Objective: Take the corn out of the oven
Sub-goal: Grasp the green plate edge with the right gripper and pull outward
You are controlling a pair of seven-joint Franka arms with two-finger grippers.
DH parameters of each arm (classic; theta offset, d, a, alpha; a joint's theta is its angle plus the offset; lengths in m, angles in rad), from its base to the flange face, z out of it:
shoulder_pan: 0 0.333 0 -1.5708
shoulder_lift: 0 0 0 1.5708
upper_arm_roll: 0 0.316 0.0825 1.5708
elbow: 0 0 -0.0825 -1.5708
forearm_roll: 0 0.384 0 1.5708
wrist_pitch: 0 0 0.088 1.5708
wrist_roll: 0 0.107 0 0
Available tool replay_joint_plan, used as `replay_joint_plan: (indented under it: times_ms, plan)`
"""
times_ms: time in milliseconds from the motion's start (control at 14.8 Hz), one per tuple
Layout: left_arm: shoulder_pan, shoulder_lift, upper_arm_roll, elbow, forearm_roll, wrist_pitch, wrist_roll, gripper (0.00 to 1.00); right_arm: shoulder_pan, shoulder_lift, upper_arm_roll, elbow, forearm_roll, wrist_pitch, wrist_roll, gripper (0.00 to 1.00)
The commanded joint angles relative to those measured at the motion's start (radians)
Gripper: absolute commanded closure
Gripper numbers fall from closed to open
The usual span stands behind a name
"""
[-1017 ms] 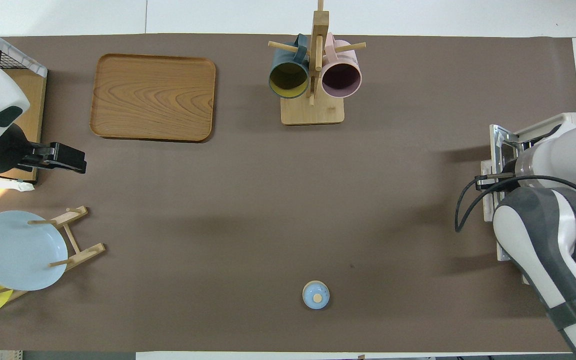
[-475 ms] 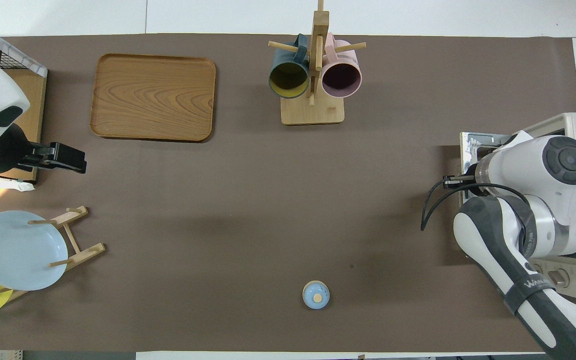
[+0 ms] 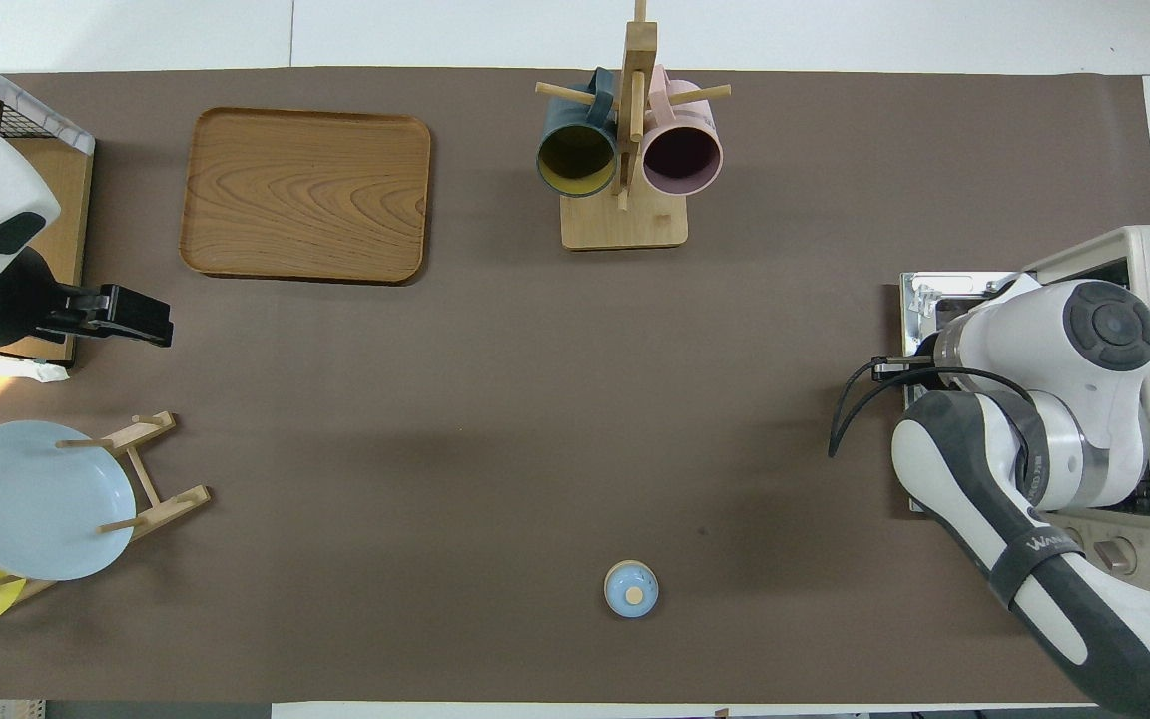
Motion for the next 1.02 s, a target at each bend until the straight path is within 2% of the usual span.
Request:
replay_joint_plan:
  times_ms: [0, 136, 339, 407, 475, 542, 678, 949]
  plan:
    - [0.0, -0.026, 0.0, -0.024, 0.021, 0.011, 0.002, 0.0, 0.042, -0.013, -0.012, -0.011, 0.026, 0.004, 0.046, 1.0]
    - [0.0, -0.026, 0.0, -0.024, 0.021, 0.012, 0.002, 0.0, 0.065, -0.015, -0.012, 0.03, 0.026, -0.04, 0.064, 1.0]
    - [0.0, -0.026, 0.0, -0.024, 0.021, 0.011, 0.002, 0.0, 0.051, -0.042, -0.018, 0.171, 0.008, -0.293, 0.066, 1.0]
    - [0.001, -0.026, 0.0, -0.024, 0.021, 0.011, 0.002, 0.0, 0.05, -0.044, -0.024, 0.202, 0.004, -0.357, 0.066, 0.88]
    - [0.0, -0.026, 0.0, -0.024, 0.021, 0.011, 0.002, 0.0, 0.033, -0.056, -0.026, 0.213, -0.005, -0.404, 0.071, 0.67]
    - [0.001, -0.026, 0.0, -0.024, 0.021, 0.011, 0.002, 0.0, 0.006, -0.073, -0.023, 0.209, -0.037, -0.422, 0.078, 0.54]
    - [0.001, -0.026, 0.0, -0.024, 0.021, 0.011, 0.002, 0.0, -0.037, -0.082, -0.021, 0.196, -0.103, -0.427, 0.074, 0.53]
    - [0.0, -0.026, 0.0, -0.024, 0.021, 0.011, 0.002, 0.0, -0.105, -0.102, -0.021, 0.124, -0.106, -0.363, -0.027, 0.53]
